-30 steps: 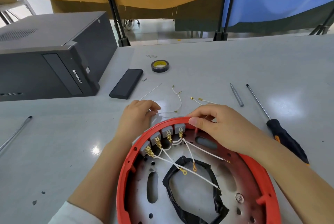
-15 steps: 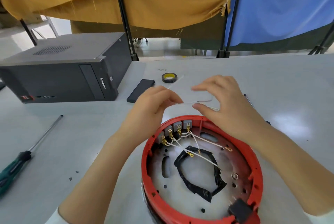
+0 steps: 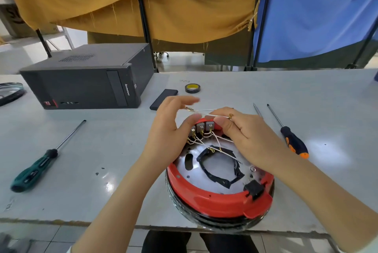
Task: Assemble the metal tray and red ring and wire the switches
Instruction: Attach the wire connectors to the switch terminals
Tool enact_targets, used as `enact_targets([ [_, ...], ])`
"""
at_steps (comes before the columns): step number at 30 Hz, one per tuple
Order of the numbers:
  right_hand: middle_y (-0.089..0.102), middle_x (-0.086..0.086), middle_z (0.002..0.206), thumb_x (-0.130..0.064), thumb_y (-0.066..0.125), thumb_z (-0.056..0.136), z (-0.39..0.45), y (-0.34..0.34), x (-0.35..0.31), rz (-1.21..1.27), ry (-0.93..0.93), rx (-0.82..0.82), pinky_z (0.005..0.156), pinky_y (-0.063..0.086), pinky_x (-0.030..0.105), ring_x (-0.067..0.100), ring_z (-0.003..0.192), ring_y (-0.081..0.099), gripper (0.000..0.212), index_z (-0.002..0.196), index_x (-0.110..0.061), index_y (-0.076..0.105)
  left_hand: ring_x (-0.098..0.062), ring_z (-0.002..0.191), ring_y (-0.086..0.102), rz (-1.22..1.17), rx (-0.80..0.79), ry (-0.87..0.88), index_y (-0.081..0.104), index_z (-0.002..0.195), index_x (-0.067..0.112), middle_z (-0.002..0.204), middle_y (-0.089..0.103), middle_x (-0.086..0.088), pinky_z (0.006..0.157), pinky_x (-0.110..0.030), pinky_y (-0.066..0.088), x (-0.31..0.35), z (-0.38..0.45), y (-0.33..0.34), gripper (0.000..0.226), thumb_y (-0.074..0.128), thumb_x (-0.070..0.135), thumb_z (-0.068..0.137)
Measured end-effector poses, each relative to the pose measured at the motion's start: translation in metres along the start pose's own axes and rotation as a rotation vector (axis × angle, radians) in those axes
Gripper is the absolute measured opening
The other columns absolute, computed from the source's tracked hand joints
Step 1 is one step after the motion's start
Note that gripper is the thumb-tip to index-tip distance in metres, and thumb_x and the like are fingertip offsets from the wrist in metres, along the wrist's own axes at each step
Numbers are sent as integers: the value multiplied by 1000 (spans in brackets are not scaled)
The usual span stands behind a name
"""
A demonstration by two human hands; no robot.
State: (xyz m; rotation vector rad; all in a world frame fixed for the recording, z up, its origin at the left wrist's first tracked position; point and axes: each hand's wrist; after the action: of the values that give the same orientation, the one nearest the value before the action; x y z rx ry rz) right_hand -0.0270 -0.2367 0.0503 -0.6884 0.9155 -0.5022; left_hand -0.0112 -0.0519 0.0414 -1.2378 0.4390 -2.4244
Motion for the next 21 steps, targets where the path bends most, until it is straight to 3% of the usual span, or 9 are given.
enact_targets([
  [2, 70, -3, 87, -58, 21, 94, -5, 2, -4, -100, -49, 71, 74, 50, 38, 13, 82, 63, 52, 123, -35, 58, 2, 103, 57, -146, 107, -239, 54, 115, 36, 115, 57, 15, 82, -9, 44, 4, -5, 2, 22, 59, 33, 93],
  [5, 72, -6, 94, -43, 36, 99, -12, 6, -9, -203, -231, 158, 72, 53, 31, 14, 85, 65, 41, 121, -26, 65, -13, 102, 67, -740, 81, -672, 50, 125, 20, 122, 58, -2, 84, -23, 54, 9, -4, 0, 39, 57, 41, 93],
  [8, 67, -3, 80, -32, 39, 96, -17, 13, -7, -374, -403, 58, 66, 49, 32, 17, 74, 62, 38, 123, -21, 64, -33, 101, 69, -1257, 55, -811, 40, 131, -4, 123, 57, -28, 84, -36, 59, 8, -5, -6, 40, 53, 12, 96],
  [10, 68, -2, 91, -39, 37, 99, -17, 17, -6, -427, -361, -87, 76, 48, 37, 18, 86, 63, 41, 129, -23, 59, -38, 100, 69, -1420, 44, -794, 37, 133, -4, 117, 63, -32, 83, -39, 58, 6, -6, -10, 37, 39, -8, 96],
  [13, 59, -17, 110, -56, 43, 91, -20, 20, 1, -293, -264, -224, 91, 35, 15, 1, 103, 49, 53, 136, -30, 49, -36, 104, 68, -1376, 24, -755, 40, 134, 3, 116, 67, -25, 81, -36, 59, 0, -8, -14, 41, 31, -12, 97],
  [15, 52, -19, 110, -65, 52, 82, -21, 18, 4, -129, -235, -166, 91, 32, 7, -5, 104, 42, 63, 134, -29, 51, -33, 105, 68, -1307, -3, -734, 42, 135, 5, 117, 68, -21, 82, -36, 59, -4, -8, -16, 41, 31, -10, 98],
  [18, 54, -8, 104, -46, 50, 93, -13, 13, -1, -42, -308, 102, 90, 36, 14, 7, 102, 49, 41, 121, -19, 61, -32, 107, 67, -1207, -94, -690, 45, 135, 7, 117, 68, -19, 85, -36, 58, -3, -10, -18, 41, 34, -9, 98],
  [21, 59, -3, 104, -31, 50, 94, 4, 13, -8, -239, -261, 303, 90, 37, 23, 15, 102, 48, 30, 115, -15, 64, -31, 105, 68, -1114, -241, -660, 50, 128, 10, 117, 69, -17, 85, -35, 58, 4, -14, -16, 38, 38, -9, 97],
])
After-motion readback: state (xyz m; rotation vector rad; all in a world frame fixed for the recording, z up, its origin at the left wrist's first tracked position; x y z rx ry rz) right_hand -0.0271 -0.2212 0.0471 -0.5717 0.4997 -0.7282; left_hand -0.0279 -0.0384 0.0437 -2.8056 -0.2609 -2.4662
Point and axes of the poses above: each hand's wrist, its own z-axis towards the middle knuckle, its own y-axis out of the palm, x = y × z
